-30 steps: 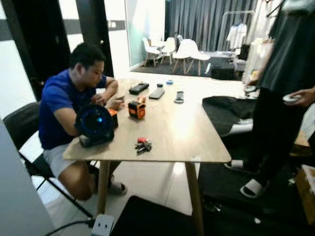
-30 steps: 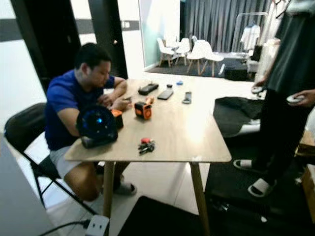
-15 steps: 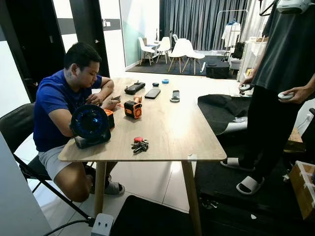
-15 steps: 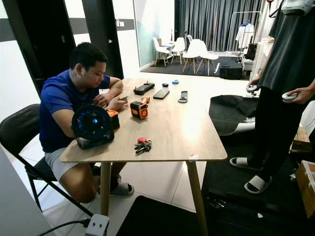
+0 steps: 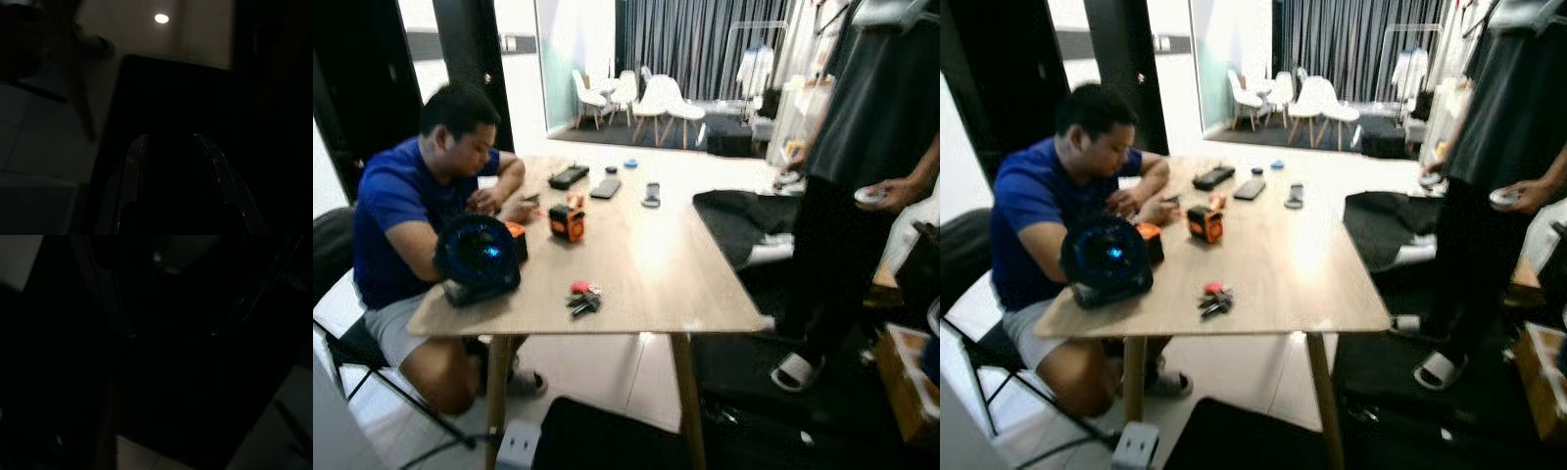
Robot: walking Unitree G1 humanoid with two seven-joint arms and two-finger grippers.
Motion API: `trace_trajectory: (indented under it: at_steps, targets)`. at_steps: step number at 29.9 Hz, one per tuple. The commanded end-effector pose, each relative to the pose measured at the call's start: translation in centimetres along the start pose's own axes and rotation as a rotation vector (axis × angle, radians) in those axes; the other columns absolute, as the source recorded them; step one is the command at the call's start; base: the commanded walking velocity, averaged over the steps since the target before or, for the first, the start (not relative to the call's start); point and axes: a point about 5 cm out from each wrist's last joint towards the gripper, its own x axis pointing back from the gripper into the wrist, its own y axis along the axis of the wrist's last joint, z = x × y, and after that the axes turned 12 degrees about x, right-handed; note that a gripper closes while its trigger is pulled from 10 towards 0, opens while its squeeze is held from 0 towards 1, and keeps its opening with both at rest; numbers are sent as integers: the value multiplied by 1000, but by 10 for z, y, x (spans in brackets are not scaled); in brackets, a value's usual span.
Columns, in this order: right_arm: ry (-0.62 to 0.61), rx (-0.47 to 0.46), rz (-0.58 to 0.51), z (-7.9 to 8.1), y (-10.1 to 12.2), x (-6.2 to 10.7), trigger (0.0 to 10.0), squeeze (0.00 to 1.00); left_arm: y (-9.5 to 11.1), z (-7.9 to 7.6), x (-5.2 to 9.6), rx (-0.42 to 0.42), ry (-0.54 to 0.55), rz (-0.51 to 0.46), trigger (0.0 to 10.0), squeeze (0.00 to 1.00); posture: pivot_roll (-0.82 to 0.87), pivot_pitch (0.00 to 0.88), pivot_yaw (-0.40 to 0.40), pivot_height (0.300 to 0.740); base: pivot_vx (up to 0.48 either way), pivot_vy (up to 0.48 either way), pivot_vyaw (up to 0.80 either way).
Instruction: Hang keys on a hook
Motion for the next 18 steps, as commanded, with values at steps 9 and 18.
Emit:
trace_trajectory:
  at_steps: [9,18]
  targets:
    - [23,-10,-9,11,3,-2,10000,0,-6,11,5,12,37,10,10000,0,34,0,33,740,141,0,0]
    - [24,-7,-9,11,2,-1,10000,0,-6,11,8,14,13,-19,10000,0,34,0,34,740,0,0,0]
